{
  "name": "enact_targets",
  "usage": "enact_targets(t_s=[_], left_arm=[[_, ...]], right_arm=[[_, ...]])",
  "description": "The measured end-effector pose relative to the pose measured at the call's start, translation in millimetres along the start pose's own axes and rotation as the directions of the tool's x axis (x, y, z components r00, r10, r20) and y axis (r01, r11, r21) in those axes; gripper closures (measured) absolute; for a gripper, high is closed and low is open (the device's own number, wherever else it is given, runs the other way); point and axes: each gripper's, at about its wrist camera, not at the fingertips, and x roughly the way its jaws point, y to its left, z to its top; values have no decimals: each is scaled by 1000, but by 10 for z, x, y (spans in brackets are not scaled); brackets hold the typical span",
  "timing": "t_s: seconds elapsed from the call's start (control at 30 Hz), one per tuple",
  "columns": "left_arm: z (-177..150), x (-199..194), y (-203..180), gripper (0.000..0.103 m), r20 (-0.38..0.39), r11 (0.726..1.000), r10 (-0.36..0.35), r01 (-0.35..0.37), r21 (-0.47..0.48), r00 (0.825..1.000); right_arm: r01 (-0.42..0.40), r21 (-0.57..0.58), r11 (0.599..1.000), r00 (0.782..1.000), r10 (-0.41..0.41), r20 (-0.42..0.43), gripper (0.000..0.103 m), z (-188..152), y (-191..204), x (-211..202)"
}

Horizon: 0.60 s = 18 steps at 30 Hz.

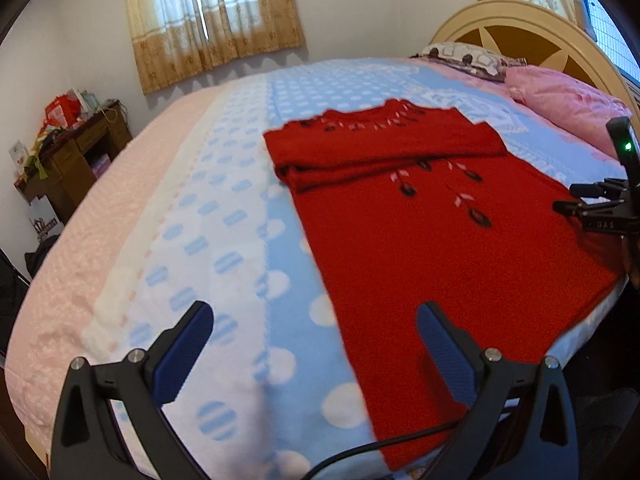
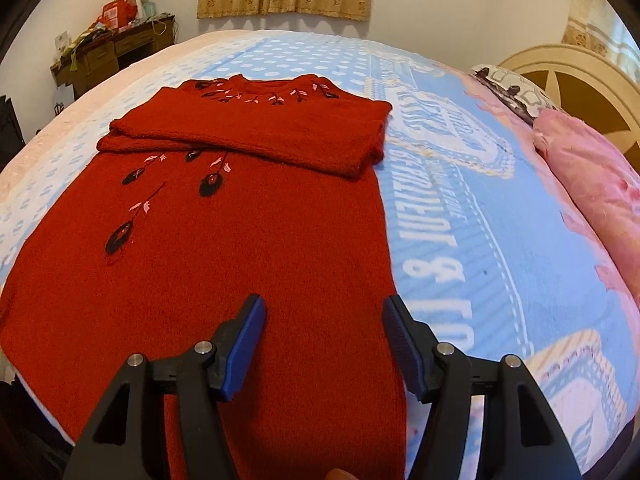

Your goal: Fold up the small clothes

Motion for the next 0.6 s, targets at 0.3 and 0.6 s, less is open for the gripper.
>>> enact_targets(t_s=[0.3,0.6], left_arm=[[-157,-312,-19,0,-10,1000,-8,8,19,1000],[-142,-308,-3,0,0,1000,17,-17,3,1000]], right_arm=[[-3,22,1000,1000,3,27,40,-250,-38,-209],[-23,82,996,997,17,69,36,-414,-117,-298]])
